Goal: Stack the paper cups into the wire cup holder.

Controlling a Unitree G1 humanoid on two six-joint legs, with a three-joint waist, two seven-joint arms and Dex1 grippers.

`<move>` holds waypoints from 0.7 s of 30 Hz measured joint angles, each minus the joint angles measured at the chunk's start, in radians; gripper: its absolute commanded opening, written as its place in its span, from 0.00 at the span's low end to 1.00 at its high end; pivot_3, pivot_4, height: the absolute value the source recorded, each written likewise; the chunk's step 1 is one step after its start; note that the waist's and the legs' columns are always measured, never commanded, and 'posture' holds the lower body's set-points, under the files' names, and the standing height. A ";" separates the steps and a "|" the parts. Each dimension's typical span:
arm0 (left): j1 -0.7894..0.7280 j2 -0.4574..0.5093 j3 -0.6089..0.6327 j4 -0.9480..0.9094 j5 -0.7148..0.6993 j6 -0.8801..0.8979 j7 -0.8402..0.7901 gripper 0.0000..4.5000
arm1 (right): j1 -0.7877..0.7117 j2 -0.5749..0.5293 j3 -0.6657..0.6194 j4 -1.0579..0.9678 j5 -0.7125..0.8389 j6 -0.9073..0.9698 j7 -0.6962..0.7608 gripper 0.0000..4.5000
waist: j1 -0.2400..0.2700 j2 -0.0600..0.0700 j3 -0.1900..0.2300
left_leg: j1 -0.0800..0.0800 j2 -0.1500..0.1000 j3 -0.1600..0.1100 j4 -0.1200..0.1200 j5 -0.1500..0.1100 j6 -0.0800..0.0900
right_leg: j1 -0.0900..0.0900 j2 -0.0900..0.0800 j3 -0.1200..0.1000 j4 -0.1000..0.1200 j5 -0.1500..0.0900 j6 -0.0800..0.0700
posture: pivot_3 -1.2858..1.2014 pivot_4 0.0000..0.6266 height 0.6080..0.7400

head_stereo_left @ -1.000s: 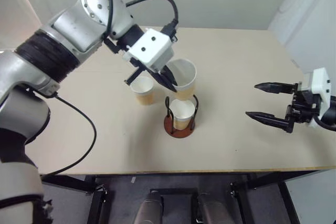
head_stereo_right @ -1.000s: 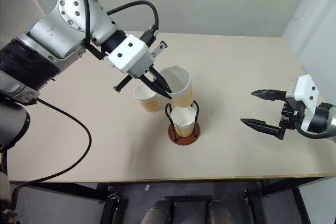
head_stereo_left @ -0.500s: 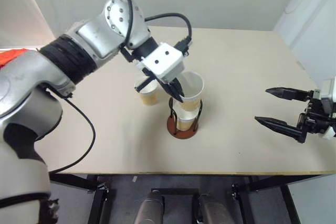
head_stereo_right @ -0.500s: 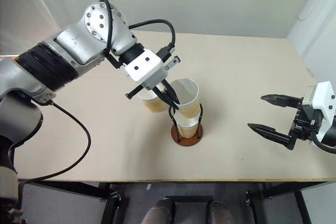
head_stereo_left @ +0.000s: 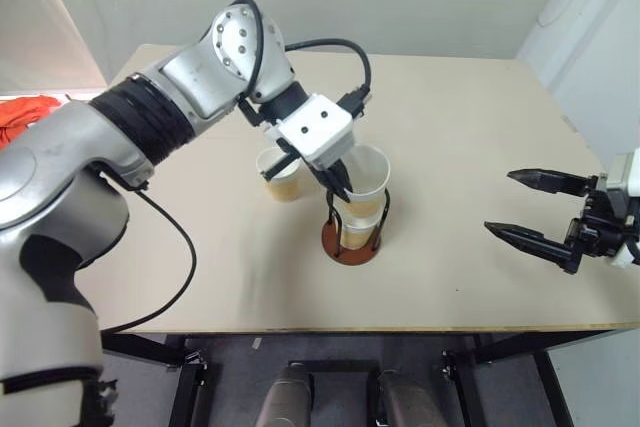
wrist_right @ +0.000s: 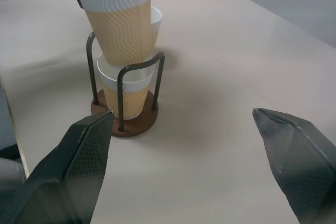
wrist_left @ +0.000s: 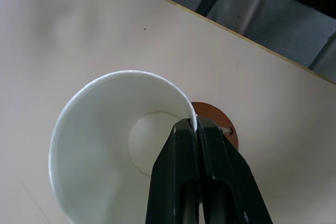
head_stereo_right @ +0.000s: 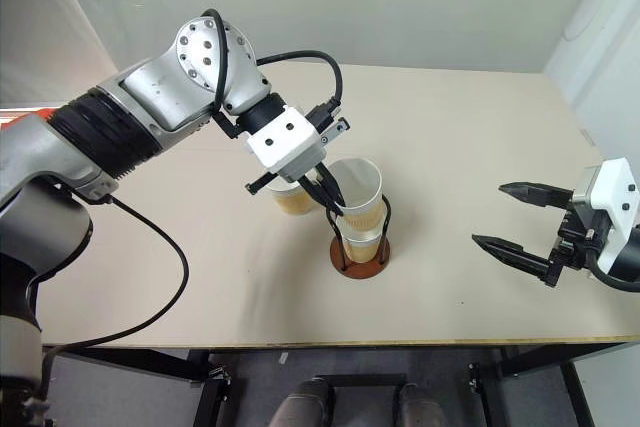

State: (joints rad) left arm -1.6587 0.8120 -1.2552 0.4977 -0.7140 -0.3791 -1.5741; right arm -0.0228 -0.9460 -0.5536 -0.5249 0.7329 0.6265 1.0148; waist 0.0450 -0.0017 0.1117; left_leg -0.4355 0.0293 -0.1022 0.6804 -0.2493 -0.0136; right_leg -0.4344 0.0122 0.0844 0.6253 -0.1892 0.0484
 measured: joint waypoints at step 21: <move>0.103 -0.058 0.295 0.528 0.353 0.005 -0.001 0.75 | -0.164 -0.011 0.160 0.080 -0.022 -0.042 0.001 1.00 | -0.010 0.001 0.000 | 0.001 0.001 0.001 0.001 -0.001 0.001 | -0.001 0.000 0.000 0.001 0.001 0.001 | 0.52 0.24 1.00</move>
State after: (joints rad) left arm -1.5560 0.7537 -0.9605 1.0261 -0.3611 -0.3739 -1.5752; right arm -0.1869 -0.9568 -0.3934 -0.4450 0.7105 0.5843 1.0162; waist 0.0345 -0.0005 0.1113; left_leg -0.4349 0.0303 -0.1012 0.6815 -0.2499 -0.0129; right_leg -0.4354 0.0122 0.0846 0.6263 -0.1882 0.0490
